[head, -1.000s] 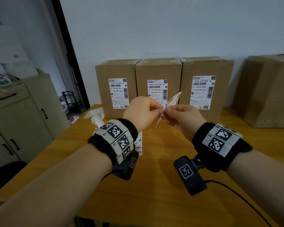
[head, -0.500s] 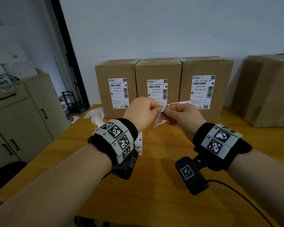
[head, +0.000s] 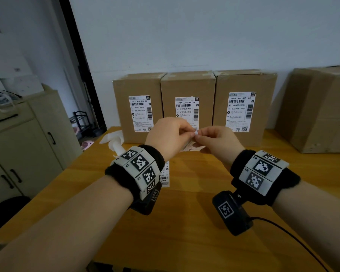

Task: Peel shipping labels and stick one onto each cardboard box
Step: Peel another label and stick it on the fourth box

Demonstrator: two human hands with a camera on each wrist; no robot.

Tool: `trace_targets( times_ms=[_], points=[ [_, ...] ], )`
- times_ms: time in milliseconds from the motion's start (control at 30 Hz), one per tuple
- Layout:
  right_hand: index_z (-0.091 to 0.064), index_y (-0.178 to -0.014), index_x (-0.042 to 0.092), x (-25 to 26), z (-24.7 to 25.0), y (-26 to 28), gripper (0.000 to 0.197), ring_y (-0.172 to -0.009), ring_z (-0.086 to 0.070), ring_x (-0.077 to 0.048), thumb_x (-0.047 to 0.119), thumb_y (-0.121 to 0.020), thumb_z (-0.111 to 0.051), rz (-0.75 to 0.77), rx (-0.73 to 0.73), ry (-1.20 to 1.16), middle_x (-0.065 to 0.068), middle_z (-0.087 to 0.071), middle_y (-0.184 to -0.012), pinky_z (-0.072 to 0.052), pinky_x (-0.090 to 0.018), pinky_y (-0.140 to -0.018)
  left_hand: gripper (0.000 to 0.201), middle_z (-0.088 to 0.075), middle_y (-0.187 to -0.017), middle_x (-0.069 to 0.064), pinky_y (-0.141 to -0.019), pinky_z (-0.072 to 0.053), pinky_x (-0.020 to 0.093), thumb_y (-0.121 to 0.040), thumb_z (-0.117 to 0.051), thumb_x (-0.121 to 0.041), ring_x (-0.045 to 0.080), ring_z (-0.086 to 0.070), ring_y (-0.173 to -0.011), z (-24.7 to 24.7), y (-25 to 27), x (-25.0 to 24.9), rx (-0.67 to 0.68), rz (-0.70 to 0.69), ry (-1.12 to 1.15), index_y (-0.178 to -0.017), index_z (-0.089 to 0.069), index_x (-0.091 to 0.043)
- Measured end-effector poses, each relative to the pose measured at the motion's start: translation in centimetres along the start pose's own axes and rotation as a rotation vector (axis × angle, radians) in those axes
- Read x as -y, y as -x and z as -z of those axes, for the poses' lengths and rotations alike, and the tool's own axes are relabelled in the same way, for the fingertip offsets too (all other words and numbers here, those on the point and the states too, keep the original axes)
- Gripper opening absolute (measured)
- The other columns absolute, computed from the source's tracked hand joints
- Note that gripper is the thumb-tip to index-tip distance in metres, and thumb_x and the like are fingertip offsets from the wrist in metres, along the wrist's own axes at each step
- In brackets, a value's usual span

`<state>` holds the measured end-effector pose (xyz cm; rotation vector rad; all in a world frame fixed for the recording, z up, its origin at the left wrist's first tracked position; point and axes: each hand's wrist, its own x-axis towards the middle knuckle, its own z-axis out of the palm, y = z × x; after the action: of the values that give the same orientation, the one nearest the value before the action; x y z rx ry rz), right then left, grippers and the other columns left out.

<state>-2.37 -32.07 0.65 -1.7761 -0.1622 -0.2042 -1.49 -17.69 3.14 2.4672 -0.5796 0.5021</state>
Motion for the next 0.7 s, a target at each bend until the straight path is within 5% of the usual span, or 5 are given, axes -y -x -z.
trace_targets(
  times_ms=[400, 567, 700],
  points=[
    [-0.063, -0.079, 0.013, -0.29, 0.01, 0.08, 0.013, -0.070, -0.062, -0.010, 0.011, -0.091, -0.058, 0.083, -0.023, 0.175, -0.001, -0.065, -0.076, -0.051, -0.019, -0.064, 0.027, -0.063, -0.087, -0.008, -0.068, -0.048, 0.028, -0.097, -0.043, -0.033, 0.010, -0.058, -0.081, 0.37, -0.17, -0.50, 0.090, -0.144, -0.344, -0.099, -0.069, -0.024],
    [-0.059, -0.076, 0.016, 0.01, 0.05, 0.16, 0.018, -0.077, -0.064, -0.016, 0.008, -0.091, -0.055, 0.080, -0.014, 0.158, -0.005, -0.066, -0.080, -0.052, -0.024, -0.067, 0.026, -0.064, -0.085, -0.007, -0.064, -0.043, 0.026, -0.096, -0.045, -0.031, 0.010, -0.055, -0.076, 0.44, -0.48, -0.45, 0.085, -0.116, -0.266, -0.095, -0.069, -0.021],
    [-0.056, -0.076, 0.014, 0.21, 0.16, 0.25, 0.018, -0.078, -0.062, -0.016, 0.005, -0.091, -0.053, 0.061, 0.001, 0.115, -0.005, -0.063, -0.081, -0.052, -0.024, -0.065, 0.022, -0.068, -0.089, -0.004, -0.078, -0.051, 0.031, -0.095, -0.050, -0.028, 0.011, -0.060, -0.082, 0.29, -0.48, -0.50, 0.077, -0.041, -0.096, -0.091, -0.069, -0.018]
  ],
)
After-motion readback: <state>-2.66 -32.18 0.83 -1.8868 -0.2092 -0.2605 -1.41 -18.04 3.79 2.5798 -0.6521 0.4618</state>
